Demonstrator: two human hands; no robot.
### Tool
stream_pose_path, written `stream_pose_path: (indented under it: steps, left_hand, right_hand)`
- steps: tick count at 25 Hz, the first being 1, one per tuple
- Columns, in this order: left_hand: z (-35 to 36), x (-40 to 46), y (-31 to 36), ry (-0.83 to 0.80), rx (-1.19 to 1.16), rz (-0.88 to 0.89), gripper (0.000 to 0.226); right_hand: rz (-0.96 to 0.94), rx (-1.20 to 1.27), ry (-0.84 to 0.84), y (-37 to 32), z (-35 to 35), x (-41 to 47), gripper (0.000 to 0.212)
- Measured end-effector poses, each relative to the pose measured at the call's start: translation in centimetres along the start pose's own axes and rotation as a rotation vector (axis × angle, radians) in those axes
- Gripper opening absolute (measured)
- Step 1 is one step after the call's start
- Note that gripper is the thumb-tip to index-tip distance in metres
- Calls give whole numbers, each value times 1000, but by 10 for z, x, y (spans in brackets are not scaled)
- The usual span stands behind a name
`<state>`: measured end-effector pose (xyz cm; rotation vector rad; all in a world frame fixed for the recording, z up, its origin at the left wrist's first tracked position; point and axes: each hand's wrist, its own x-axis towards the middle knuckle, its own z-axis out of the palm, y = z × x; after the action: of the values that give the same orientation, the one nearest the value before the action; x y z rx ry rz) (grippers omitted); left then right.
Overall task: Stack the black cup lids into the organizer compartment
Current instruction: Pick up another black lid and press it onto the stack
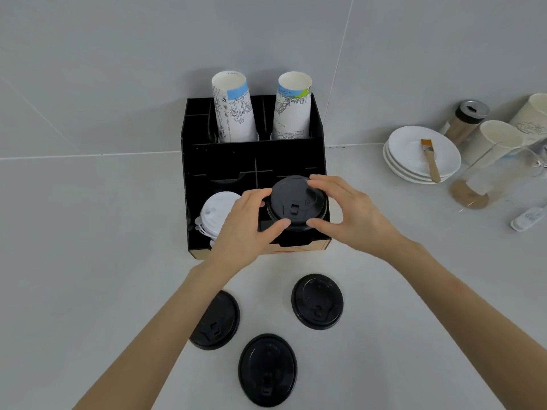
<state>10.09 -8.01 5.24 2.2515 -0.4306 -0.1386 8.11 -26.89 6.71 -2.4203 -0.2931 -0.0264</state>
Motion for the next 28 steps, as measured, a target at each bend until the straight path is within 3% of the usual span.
stream_pose_path:
  steps: [15, 28]
  left_hand:
    - [27, 37, -15, -29, 59, -51, 54]
    - [32, 33, -18, -22, 29, -97, 51]
  right_hand:
    - [109, -80, -106, 32, 9, 26, 54]
    - [88, -44, -70, 33, 17, 25, 49]
